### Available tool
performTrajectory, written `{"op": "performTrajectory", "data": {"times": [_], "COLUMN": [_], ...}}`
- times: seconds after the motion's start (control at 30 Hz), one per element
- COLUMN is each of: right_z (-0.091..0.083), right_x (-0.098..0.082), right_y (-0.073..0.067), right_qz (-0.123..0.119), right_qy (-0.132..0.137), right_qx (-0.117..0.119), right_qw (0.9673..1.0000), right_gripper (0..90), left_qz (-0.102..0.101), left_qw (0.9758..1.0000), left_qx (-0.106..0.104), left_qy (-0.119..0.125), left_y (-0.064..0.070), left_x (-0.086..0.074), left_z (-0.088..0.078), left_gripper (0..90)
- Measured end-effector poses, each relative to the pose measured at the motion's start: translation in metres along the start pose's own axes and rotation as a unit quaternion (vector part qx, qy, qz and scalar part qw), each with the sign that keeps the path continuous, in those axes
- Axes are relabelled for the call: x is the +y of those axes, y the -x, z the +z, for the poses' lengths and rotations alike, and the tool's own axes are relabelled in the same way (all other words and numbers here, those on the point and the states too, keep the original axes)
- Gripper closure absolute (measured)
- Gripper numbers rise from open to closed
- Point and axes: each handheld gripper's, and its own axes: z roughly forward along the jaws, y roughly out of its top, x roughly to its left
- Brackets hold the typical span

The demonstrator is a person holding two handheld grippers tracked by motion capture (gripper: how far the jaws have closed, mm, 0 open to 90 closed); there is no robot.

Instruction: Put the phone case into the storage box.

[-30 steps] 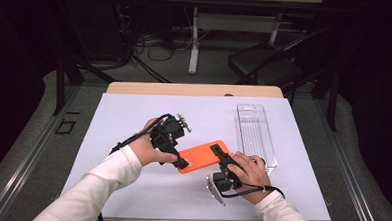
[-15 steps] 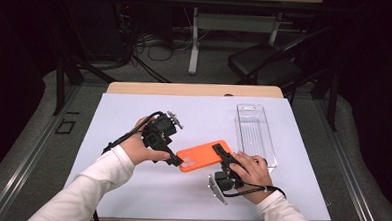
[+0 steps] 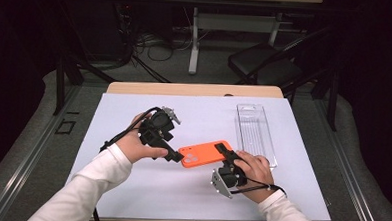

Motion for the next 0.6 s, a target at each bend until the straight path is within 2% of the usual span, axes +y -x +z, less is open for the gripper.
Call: {"op": "performTrajectory", "data": {"times": [0.1, 0.23, 0.33, 0.4, 0.47, 0.5, 0.6], "right_z": [0.0, 0.0, -0.001, -0.001, -0.001, -0.002, -0.002], "right_x": [-0.001, -0.002, -0.005, -0.007, -0.009, -0.009, -0.011], "right_y": [-0.001, -0.001, 0.0, 0.002, 0.004, 0.005, 0.007], "right_qz": [-0.002, 0.015, 0.037, 0.067, 0.085, 0.097, 0.114], "right_qy": [0.003, 0.001, 0.006, 0.007, 0.014, 0.008, 0.02], "right_qx": [0.006, 0.018, 0.022, 0.029, 0.032, 0.037, 0.04], "right_qw": [1.0, 0.9997, 0.9991, 0.9973, 0.9958, 0.9946, 0.9925], "right_gripper": [87.0, 87.0, 87.0, 87.0, 87.1, 87.0, 87.0], "left_qz": [0.004, 0.007, 0.009, 0.011, 0.009, 0.007, 0.005], "left_qw": [1.0, 0.9999, 0.9999, 0.9998, 0.9998, 0.9998, 0.9999], "left_qx": [0.002, 0.002, 0.004, 0.006, 0.006, 0.005, 0.003], "left_qy": [0.005, 0.009, 0.013, 0.014, 0.016, 0.018, 0.016], "left_y": [0.001, 0.001, 0.001, 0.001, 0.0, 0.0, -0.001], "left_x": [-0.001, -0.003, -0.004, -0.004, -0.005, -0.006, -0.006], "left_z": [-0.003, -0.005, -0.006, -0.007, -0.006, -0.005, -0.003], "left_gripper": [19.3, 19.4, 20.1, 20.8, 21.2, 21.3, 21.2]}}
